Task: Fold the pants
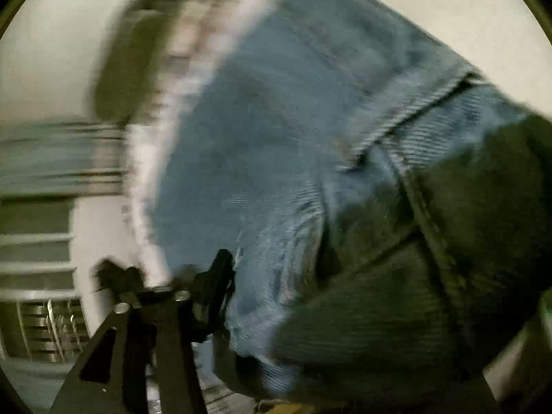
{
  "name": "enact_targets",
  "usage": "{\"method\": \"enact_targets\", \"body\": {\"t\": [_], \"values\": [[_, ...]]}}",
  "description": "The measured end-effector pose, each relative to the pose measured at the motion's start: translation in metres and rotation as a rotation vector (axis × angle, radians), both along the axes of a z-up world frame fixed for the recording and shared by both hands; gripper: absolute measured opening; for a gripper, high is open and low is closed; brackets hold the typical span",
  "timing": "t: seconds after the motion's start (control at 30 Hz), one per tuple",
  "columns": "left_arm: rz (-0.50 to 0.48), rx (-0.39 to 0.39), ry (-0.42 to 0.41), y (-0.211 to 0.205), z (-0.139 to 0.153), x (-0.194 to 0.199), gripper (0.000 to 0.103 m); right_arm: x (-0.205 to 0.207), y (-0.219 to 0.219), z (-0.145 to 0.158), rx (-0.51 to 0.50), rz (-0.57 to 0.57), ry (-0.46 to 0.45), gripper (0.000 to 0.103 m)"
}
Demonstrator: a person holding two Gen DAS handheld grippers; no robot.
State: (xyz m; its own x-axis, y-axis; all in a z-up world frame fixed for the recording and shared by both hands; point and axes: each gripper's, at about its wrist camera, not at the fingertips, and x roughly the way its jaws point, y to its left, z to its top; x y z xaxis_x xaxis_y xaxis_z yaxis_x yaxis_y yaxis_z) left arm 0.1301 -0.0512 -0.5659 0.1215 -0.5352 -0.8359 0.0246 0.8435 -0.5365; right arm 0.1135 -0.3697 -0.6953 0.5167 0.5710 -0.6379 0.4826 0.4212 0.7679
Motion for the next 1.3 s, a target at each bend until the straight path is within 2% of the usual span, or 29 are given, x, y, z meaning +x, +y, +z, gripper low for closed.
{"method": "enact_targets", "body": {"t": [0.1, 0.13, 0.17, 0.2, 0.27, 0.3, 0.37, 0.43, 0.7, 0.77, 0.83, 0.97, 1.07, 1.2, 1.3], "values": [[0.03, -0.017, -0.015, 0.001, 0.001, 0.0, 0.102, 0.0, -0.005, -0.004, 0.07, -0.059, -0.013, 0.065], [0.037, -0.023, -0.023, 0.001, 0.001, 0.0, 0.098, 0.001, -0.005, -0.004, 0.079, -0.075, -0.016, 0.065], [0.042, -0.03, -0.038, 0.002, 0.003, 0.0, 0.09, 0.004, -0.003, -0.002, 0.076, -0.088, -0.026, 0.065], [0.035, -0.045, -0.053, 0.001, 0.006, 0.0, 0.061, 0.005, -0.001, -0.001, 0.066, -0.091, -0.028, 0.057], [0.018, -0.046, -0.08, -0.001, 0.017, -0.001, 0.049, 0.008, 0.003, 0.005, 0.049, -0.091, -0.038, 0.044], [0.011, -0.053, -0.096, -0.001, 0.024, -0.003, 0.037, 0.011, 0.006, 0.011, 0.037, -0.094, -0.044, 0.042], [0.016, -0.084, -0.11, 0.003, 0.038, -0.007, 0.025, 0.011, 0.009, 0.023, 0.021, -0.097, -0.052, 0.039], [0.029, -0.115, -0.13, 0.008, 0.059, -0.01, 0.022, 0.01, 0.008, 0.039, 0.004, -0.097, -0.062, 0.038], [0.049, -0.153, -0.19, 0.01, 0.132, -0.01, 0.02, 0.01, 0.004, 0.116, -0.018, -0.044, -0.123, 0.036], [0.058, -0.161, -0.196, 0.011, 0.154, -0.005, 0.02, 0.018, 0.002, 0.139, -0.025, -0.022, -0.14, 0.036], [0.062, -0.161, -0.211, 0.009, 0.171, 0.002, 0.02, 0.009, -0.003, 0.154, -0.026, -0.004, -0.158, 0.036], [0.085, -0.19, -0.273, 0.007, 0.218, 0.03, 0.02, 0.029, -0.007, 0.205, -0.053, 0.018, -0.218, 0.035], [0.093, -0.218, -0.313, 0.005, 0.247, 0.058, 0.02, 0.065, -0.01, 0.248, -0.078, 0.014, -0.275, 0.035], [0.099, -0.26, -0.387, -0.003, 0.29, 0.132, 0.02, 0.132, -0.016, 0.298, -0.105, -0.007, -0.358, 0.035], [0.104, -0.279, -0.44, -0.005, 0.308, 0.188, 0.02, 0.191, -0.019, 0.321, -0.109, -0.029, -0.415, 0.035]]}}
